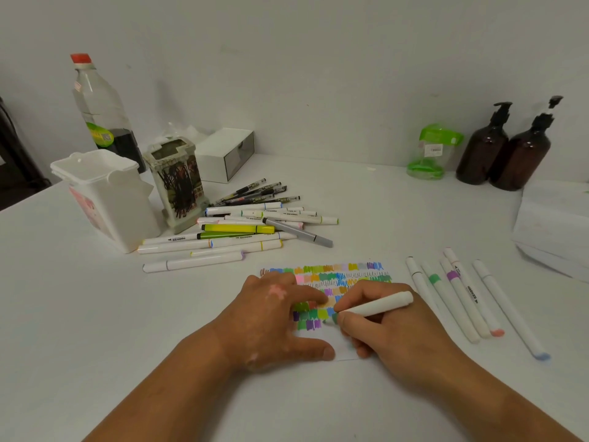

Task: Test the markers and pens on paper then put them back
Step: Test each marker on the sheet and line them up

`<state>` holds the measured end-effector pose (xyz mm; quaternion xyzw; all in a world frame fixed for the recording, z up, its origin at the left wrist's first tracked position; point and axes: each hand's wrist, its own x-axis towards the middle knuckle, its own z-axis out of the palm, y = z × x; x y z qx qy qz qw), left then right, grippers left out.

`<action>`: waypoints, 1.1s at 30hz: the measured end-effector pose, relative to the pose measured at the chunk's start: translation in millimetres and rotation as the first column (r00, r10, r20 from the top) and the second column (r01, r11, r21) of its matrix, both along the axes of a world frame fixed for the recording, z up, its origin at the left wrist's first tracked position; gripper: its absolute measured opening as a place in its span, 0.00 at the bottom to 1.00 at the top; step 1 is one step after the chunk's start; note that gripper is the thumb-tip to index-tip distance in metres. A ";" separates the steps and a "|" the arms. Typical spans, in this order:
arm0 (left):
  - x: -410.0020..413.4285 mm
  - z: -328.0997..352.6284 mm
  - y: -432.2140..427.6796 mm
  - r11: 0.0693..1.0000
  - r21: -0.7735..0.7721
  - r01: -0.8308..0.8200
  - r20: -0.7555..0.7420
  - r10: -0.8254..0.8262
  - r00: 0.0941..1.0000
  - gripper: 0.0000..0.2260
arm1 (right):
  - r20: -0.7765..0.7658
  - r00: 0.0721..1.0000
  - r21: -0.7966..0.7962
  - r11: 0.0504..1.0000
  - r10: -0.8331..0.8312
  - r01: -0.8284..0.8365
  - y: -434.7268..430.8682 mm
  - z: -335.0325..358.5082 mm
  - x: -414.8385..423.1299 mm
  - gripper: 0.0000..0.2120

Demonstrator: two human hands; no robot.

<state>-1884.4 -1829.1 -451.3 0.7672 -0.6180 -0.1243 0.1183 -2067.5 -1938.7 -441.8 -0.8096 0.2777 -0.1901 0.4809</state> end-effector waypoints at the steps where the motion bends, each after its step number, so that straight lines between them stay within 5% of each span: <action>1: -0.1 0.2 0.1 1.000 0.002 0.001 -0.001 -0.001 1.000 0.36 | -0.003 1.000 -0.004 1.000 0.001 -0.001 -0.3 0.1 0.3 0.07; 33: 2.2 -4.1 -1.6 0.999 -0.037 -0.003 0.000 0.003 1.000 0.37 | -0.059 0.995 -0.021 0.996 -0.085 0.084 -3.5 -2.9 3.4 0.05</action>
